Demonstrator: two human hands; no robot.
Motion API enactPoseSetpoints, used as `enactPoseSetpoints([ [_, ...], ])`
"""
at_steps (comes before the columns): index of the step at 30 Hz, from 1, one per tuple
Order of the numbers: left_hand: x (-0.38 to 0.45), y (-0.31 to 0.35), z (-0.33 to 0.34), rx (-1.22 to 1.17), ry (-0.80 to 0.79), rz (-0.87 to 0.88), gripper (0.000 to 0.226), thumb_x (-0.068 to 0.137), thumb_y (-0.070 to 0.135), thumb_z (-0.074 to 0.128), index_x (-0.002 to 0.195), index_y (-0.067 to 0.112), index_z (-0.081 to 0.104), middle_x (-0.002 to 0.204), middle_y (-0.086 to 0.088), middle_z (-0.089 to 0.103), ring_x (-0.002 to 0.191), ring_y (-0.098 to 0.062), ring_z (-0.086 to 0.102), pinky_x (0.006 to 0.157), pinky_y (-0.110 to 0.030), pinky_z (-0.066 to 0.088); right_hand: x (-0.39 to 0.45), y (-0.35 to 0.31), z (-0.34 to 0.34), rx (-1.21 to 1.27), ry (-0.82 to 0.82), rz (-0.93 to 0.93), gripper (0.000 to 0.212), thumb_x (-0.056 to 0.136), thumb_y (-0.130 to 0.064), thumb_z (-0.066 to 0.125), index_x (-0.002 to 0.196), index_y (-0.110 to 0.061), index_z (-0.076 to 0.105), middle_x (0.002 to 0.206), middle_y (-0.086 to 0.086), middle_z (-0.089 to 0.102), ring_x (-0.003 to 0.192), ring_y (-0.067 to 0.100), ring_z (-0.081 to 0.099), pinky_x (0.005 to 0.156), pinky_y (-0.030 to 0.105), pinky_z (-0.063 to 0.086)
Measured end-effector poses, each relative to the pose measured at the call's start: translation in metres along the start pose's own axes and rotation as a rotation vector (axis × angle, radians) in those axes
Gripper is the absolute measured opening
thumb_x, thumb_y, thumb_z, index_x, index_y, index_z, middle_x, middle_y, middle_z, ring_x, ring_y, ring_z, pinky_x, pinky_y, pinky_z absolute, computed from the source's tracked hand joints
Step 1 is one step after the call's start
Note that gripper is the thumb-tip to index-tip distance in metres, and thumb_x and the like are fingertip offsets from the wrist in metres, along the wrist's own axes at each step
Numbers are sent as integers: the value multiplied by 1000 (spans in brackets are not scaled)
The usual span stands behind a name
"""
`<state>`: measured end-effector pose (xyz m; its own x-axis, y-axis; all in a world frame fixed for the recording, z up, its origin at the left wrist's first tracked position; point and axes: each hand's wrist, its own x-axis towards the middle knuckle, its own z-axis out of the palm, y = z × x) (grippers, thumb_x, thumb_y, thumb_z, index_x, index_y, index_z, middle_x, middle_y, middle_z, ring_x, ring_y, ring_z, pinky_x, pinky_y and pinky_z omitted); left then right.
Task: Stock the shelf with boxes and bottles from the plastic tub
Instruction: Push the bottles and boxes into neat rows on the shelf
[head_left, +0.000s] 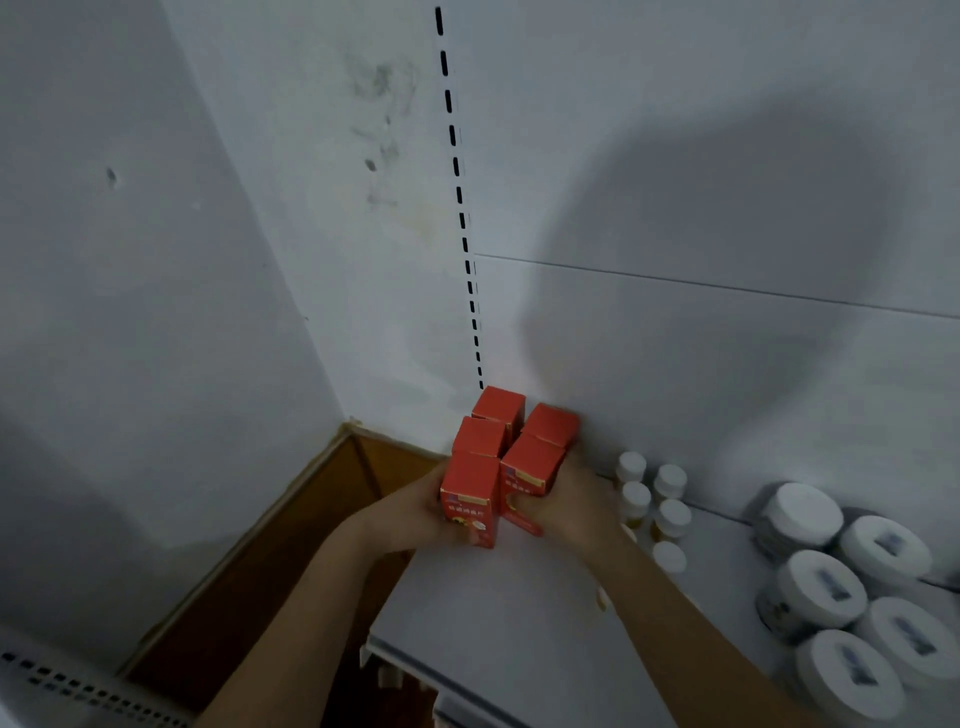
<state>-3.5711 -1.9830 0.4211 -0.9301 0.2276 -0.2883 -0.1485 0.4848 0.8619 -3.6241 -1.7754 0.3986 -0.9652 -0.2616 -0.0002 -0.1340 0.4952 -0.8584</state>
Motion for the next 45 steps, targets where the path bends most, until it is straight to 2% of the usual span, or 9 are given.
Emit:
enactPoseSetpoints([
  [3, 8, 7, -11, 115, -83, -23, 81, 79, 13, 83, 143, 33, 38, 131, 18, 56, 113, 11, 56, 90, -7, 46, 8, 6, 3, 62, -3, -28, 80, 73, -31, 85, 136, -13, 40, 113, -12, 62, 103, 5, 60, 72, 0, 39],
  [6, 14, 9, -21, 203, -126, -26, 74, 79, 13, 82, 135, 38, 41, 123, 24, 56, 106, 17, 52, 86, -3, 43, 14, 8, 5, 100, -66, -35, 96, 77, -24, 83, 148, -12, 20, 122, -8, 59, 110, 8, 58, 93, 24, 47],
  [12, 19, 4, -29, 201, -200, -55, 68, 83, 10, 78, 131, 41, 42, 121, 23, 57, 105, 17, 54, 95, -10, 46, 18, 12, 12, 122, -99, -24, 106, 83, -16, 77, 152, -7, -4, 129, -2, 57, 116, 15, 58, 90, 24, 41],
  [17, 24, -4, -24, 236, -192, -59, 60, 84, 6, 76, 129, 31, 45, 113, 22, 56, 98, 14, 59, 77, -2, 43, 17, 18, 15, 176, -110, -52, 105, 71, -33, 76, 148, -17, 6, 129, -6, 59, 113, 0, 59, 93, 17, 49],
  [22, 31, -10, -20, 268, -214, -57, 45, 86, 13, 76, 116, 36, 52, 105, 25, 55, 82, 28, 53, 70, 1, 42, 21, 28, 21, 200, -136, -56, 108, 66, -48, 78, 150, -14, 19, 132, -13, 58, 114, -9, 56, 92, 6, 43],
  [30, 36, -21, -24, 261, -277, -85, 37, 86, 23, 76, 107, 45, 56, 107, 19, 62, 95, 15, 59, 78, -4, 45, 24, 33, 30, 197, -108, -20, 101, 79, -18, 82, 151, -15, 10, 134, -11, 55, 114, -10, 55, 95, 10, 45],
  [34, 40, -25, -26, 250, -283, -100, 37, 84, 23, 78, 109, 43, 59, 111, 17, 64, 103, 6, 59, 86, -9, 46, 25, 27, 30, 158, -72, 13, 102, 76, -12, 84, 149, -11, 13, 132, -4, 52, 115, 7, 55, 83, 0, 40],
  [39, 38, -27, -25, 226, -266, -78, 41, 81, 22, 81, 112, 40, 60, 114, 16, 65, 104, 5, 60, 87, -11, 46, 20, 19, 25, 81, -43, 31, 102, 71, -20, 89, 148, -13, 23, 135, 3, 56, 122, 17, 55, 95, 23, 40],
  [45, 26, -34, -21, 175, -250, 8, 75, 74, 41, 85, 139, 35, 47, 131, 15, 59, 119, 2, 56, 106, -26, 45, 9, -4, 23, 42, 114, -23, 88, 71, -18, 87, 140, -15, 32, 117, -11, 59, 104, 8, 61, 76, 9, 41],
])
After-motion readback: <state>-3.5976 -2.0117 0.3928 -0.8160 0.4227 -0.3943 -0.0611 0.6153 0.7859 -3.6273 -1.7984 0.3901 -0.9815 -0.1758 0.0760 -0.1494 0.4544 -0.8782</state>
